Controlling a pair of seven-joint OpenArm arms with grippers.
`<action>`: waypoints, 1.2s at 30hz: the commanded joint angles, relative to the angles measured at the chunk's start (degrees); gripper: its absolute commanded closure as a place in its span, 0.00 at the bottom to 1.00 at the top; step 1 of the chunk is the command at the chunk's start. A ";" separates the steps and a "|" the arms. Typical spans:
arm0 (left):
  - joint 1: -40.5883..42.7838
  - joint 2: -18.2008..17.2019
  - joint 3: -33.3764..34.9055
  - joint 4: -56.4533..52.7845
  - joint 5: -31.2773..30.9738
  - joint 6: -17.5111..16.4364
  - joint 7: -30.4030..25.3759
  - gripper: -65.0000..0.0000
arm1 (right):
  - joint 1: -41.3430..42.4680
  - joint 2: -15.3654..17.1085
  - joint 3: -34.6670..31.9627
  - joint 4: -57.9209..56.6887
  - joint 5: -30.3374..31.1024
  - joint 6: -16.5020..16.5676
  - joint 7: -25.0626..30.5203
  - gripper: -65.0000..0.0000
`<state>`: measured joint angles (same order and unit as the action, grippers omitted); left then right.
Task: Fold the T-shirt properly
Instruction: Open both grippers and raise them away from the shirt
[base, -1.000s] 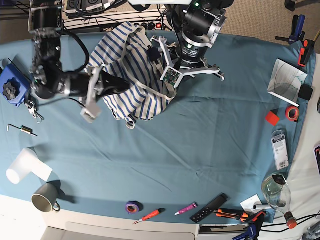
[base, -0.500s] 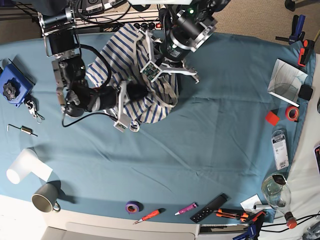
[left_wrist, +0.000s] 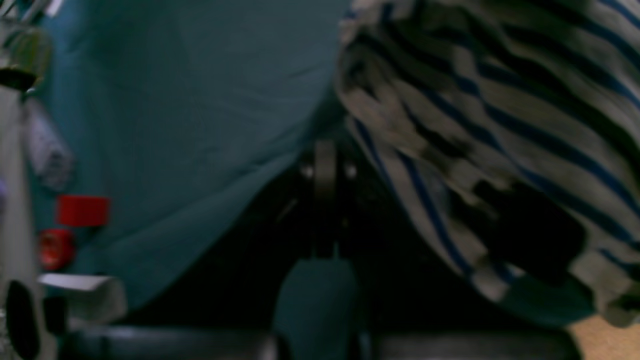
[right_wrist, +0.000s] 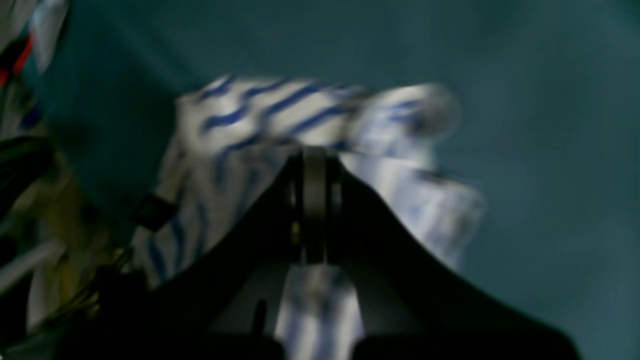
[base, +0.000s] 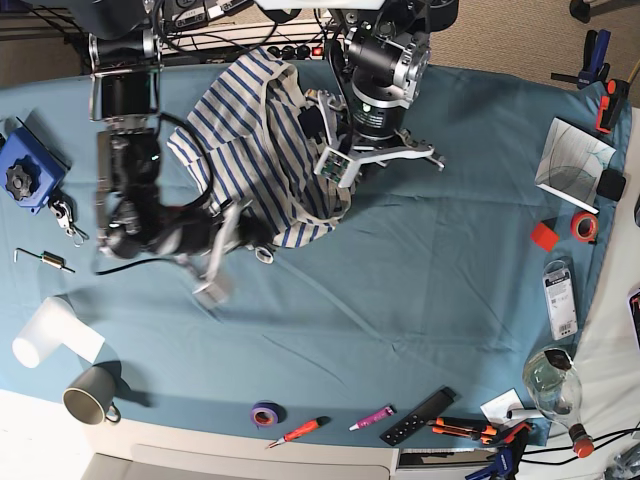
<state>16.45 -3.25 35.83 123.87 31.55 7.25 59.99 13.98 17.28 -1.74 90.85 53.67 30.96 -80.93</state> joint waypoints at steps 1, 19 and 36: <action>0.37 0.35 0.66 1.03 1.84 -0.17 -0.92 1.00 | 1.07 0.52 2.16 1.64 0.22 0.17 0.93 1.00; 2.16 -3.85 -33.92 1.03 -21.20 -10.12 -4.04 1.00 | -16.04 0.50 11.34 18.36 -12.13 -1.27 1.92 1.00; 12.17 -9.29 -43.60 4.68 -31.01 -10.14 -1.95 1.00 | -33.99 -2.58 17.00 32.44 -19.19 -3.87 3.34 1.00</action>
<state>28.58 -12.23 -7.62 127.31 0.36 -3.07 58.72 -20.25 14.20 15.03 122.32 33.91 26.98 -78.65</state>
